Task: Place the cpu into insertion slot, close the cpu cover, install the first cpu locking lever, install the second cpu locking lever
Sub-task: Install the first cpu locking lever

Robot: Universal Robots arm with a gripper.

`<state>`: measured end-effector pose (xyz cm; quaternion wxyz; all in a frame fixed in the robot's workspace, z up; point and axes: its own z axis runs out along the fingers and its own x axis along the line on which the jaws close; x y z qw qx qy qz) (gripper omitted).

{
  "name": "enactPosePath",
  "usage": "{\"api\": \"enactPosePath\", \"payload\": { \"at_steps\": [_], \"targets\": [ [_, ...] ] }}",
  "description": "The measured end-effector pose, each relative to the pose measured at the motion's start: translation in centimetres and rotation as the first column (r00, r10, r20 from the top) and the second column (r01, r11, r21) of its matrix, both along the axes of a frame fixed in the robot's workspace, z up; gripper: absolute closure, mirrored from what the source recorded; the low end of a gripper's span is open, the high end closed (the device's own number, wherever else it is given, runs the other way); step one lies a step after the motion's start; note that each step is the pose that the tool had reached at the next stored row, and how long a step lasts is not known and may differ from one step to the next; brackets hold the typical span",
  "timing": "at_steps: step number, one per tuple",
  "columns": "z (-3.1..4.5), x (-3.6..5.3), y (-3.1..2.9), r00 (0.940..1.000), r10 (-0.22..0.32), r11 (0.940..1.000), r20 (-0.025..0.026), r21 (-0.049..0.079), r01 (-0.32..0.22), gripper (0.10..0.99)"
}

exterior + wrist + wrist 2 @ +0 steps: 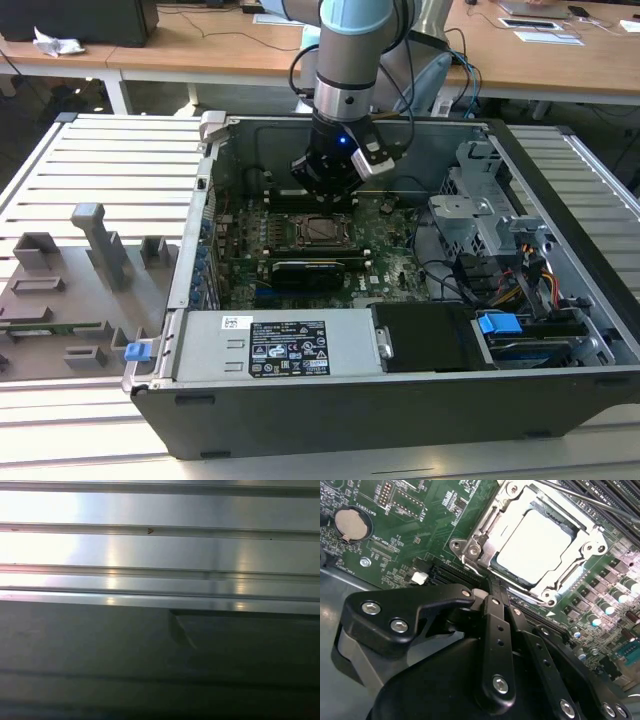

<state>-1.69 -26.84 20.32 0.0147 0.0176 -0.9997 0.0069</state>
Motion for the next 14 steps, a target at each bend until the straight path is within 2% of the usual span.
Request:
{"api": "enactPosePath", "payload": {
  "at_steps": [8, 11, 14],
  "targets": [
    [-0.10, 0.65, -0.04, 1.0000, 0.000, 1.0000, -0.0058, 0.003, 0.000, 0.980],
    [-0.18, 0.70, -0.06, 1.0000, 0.000, 0.9999, -0.0075, 0.014, 0.000, 0.980],
    [-0.16, 0.72, -0.04, 1.0000, 0.000, 0.9999, -0.0068, 0.017, 0.000, 0.980]
  ]
}}
